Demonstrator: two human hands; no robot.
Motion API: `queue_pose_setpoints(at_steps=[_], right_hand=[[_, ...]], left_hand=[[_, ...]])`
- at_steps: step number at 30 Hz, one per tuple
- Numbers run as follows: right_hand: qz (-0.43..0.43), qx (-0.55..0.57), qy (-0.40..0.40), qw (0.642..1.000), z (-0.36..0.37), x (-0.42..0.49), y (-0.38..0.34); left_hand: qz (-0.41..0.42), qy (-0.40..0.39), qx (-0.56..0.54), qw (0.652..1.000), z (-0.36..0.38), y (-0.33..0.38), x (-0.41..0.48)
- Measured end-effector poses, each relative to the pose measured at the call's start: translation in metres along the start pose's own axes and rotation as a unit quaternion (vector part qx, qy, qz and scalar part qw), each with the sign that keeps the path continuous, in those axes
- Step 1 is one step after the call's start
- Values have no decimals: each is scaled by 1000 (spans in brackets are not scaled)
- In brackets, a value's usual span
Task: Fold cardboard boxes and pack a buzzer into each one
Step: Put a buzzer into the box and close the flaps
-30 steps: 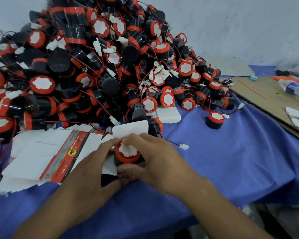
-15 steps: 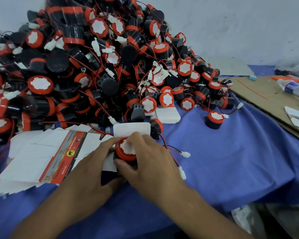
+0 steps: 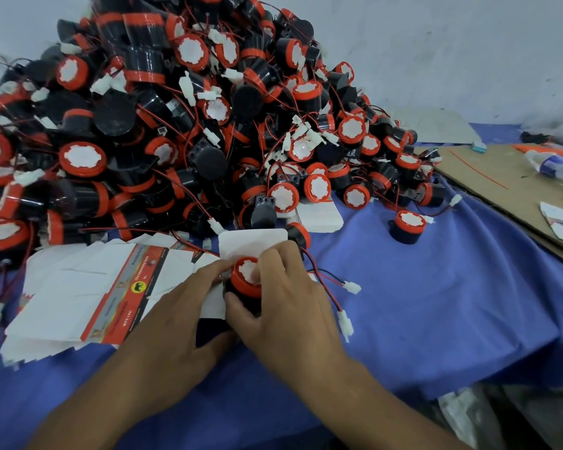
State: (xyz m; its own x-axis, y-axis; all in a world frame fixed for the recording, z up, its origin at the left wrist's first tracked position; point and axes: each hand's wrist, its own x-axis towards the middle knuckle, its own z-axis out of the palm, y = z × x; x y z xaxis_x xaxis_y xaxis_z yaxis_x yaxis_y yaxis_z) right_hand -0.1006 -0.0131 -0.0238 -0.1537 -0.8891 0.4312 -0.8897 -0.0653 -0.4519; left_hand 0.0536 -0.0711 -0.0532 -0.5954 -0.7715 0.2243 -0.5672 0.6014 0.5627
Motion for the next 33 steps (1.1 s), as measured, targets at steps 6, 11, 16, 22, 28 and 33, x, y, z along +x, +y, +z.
queue_pose_setpoints(at_steps=[6, 11, 16, 22, 28, 33], right_hand=[[30, 41, -11, 999, 0, 5, 11], [0, 38, 7, 999, -1, 4, 13], [-35, 17, 44, 998, 0, 1, 13], [-77, -1, -13, 997, 4, 2, 20], [-119, 93, -90, 984, -16, 10, 32], [-34, 64, -105, 992, -55, 28, 69]], left_hand=[[23, 10, -38, 999, -2, 3, 0], [5, 16, -66, 998, -2, -3, -1], [4, 14, -77, 997, -1, -6, 0], [21, 23, -69, 997, 3, -8, 1], [62, -7, -21, 998, 8, -9, 3], [49, 3, 4, 999, 10, -11, 5]])
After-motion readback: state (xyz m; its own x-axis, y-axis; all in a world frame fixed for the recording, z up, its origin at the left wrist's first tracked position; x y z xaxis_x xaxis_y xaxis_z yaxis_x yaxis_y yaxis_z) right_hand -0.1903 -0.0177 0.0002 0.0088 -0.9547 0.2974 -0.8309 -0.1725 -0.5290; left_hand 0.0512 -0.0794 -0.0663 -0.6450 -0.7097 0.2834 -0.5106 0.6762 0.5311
